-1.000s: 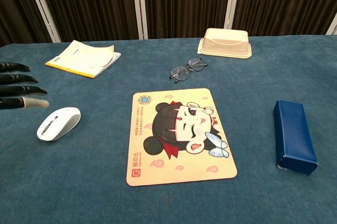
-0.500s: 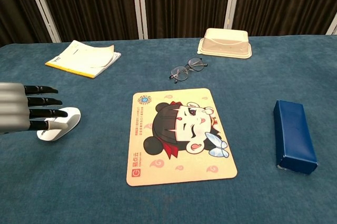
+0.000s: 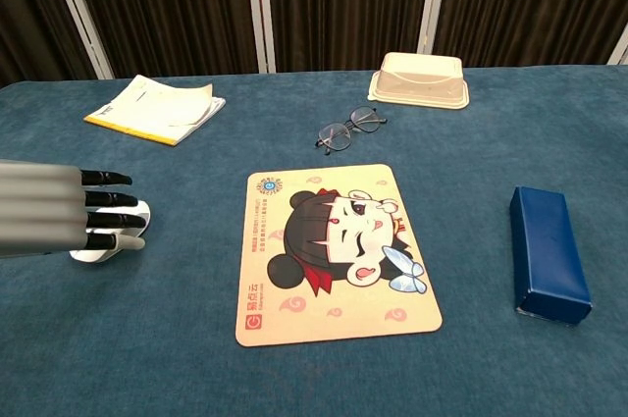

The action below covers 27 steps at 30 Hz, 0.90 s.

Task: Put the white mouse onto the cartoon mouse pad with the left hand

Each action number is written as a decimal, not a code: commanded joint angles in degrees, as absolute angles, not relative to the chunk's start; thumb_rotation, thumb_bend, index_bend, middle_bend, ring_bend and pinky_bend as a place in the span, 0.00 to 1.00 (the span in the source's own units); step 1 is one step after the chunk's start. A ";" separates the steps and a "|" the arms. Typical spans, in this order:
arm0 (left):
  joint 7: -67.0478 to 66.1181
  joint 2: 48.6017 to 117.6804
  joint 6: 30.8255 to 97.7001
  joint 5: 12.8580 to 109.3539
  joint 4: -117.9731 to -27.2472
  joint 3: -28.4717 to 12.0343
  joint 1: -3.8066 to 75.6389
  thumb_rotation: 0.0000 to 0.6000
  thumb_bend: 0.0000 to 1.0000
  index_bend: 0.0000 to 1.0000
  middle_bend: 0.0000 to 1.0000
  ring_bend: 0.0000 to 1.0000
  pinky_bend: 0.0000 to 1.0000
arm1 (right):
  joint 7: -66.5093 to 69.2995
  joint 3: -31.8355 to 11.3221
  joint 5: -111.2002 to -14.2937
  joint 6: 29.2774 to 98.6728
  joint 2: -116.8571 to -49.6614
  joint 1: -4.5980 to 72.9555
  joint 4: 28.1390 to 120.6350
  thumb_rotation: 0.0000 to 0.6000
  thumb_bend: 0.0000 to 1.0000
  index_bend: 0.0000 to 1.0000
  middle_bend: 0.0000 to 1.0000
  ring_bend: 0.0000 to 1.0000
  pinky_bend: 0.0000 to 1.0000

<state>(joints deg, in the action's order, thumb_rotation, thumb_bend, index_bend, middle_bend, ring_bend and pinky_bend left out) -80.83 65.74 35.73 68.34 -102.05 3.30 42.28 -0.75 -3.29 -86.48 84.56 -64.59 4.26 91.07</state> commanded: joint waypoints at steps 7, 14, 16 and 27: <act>-87.08 67.87 39.20 58.55 -102.52 8.35 47.56 1.00 0.70 0.09 0.00 0.00 0.00 | -0.74 -3.27 -86.47 84.56 -64.56 4.26 91.10 1.00 0.06 0.00 0.00 0.00 0.00; -89.50 68.76 41.91 54.60 -102.94 11.51 50.73 1.00 0.73 0.16 0.00 0.00 0.00 | -0.77 -3.28 -86.43 84.57 -64.59 4.25 91.09 1.00 0.06 0.00 0.00 0.00 0.00; -89.53 68.78 42.63 54.00 -103.18 12.33 51.41 1.00 0.74 0.17 0.00 0.00 0.00 | -0.74 -3.28 -86.42 84.56 -64.58 4.26 91.10 1.00 0.06 0.00 0.00 0.00 0.00; -87.19 66.98 45.64 54.16 -103.83 16.15 53.73 1.00 0.74 0.24 0.00 0.00 0.00 | -0.76 -3.29 -86.42 84.57 -64.60 4.26 91.11 1.00 0.06 0.00 0.00 0.00 0.00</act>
<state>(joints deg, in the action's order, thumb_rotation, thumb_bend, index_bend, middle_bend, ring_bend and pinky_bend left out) -87.48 67.21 45.43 54.02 -103.84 15.90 53.59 -0.76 -3.29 -86.42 84.58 -64.60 4.26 91.11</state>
